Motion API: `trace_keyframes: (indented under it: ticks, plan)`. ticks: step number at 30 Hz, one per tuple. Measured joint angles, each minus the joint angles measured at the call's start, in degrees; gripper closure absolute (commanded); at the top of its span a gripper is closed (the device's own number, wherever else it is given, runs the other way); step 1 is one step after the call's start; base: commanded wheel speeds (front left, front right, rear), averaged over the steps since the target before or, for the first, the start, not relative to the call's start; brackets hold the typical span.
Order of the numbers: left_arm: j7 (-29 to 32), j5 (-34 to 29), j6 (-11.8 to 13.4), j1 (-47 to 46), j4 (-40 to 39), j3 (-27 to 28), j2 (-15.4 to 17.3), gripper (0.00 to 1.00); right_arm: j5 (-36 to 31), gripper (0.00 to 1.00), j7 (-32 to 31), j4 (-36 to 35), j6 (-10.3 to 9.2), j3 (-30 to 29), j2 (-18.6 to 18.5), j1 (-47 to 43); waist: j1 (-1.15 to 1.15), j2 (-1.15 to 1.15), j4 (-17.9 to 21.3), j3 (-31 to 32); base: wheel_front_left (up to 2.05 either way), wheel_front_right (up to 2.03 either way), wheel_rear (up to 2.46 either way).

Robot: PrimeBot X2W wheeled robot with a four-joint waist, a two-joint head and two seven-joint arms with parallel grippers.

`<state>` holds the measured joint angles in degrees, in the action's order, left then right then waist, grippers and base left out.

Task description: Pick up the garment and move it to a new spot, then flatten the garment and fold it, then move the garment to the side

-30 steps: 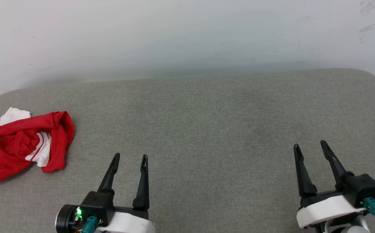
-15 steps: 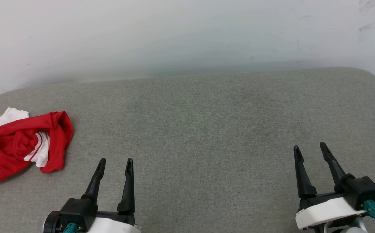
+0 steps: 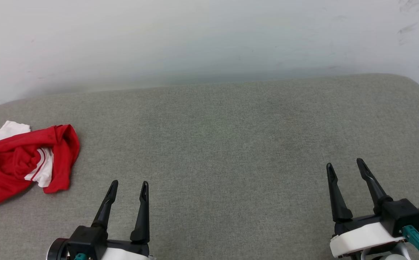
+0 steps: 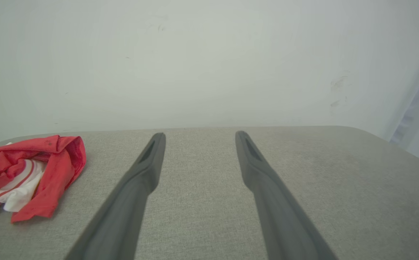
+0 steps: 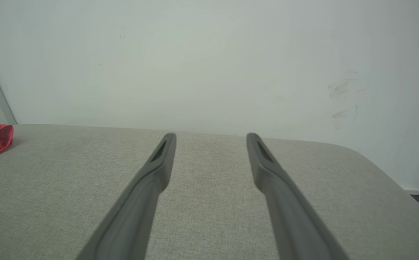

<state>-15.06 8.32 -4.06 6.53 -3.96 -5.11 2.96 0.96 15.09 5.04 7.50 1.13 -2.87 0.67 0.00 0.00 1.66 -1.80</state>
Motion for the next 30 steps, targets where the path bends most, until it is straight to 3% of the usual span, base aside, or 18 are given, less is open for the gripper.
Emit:
trace_keyframes:
  ticks: [15, 30]
  plan:
    - [0.0, 1.2, 0.0, 0.0, 1.5, 1.2, 0.0, 0.0, 1.2, 0.0, 0.0, 0.7, 0.0, 1.1, 0.0, -0.9, 0.0, 0.0, -2.4, 0.5, 0.0, 0.0, 0.0]
    - [0.0, -0.5, 0.0, 1.4, 1.7, 4.9, 0.0, 0.0, 3.6, 0.0, 0.0, 2.3, 0.0, 4.7, 0.0, -2.0, 0.0, 0.0, -13.2, 1.8, 0.0, 0.0, 0.0]
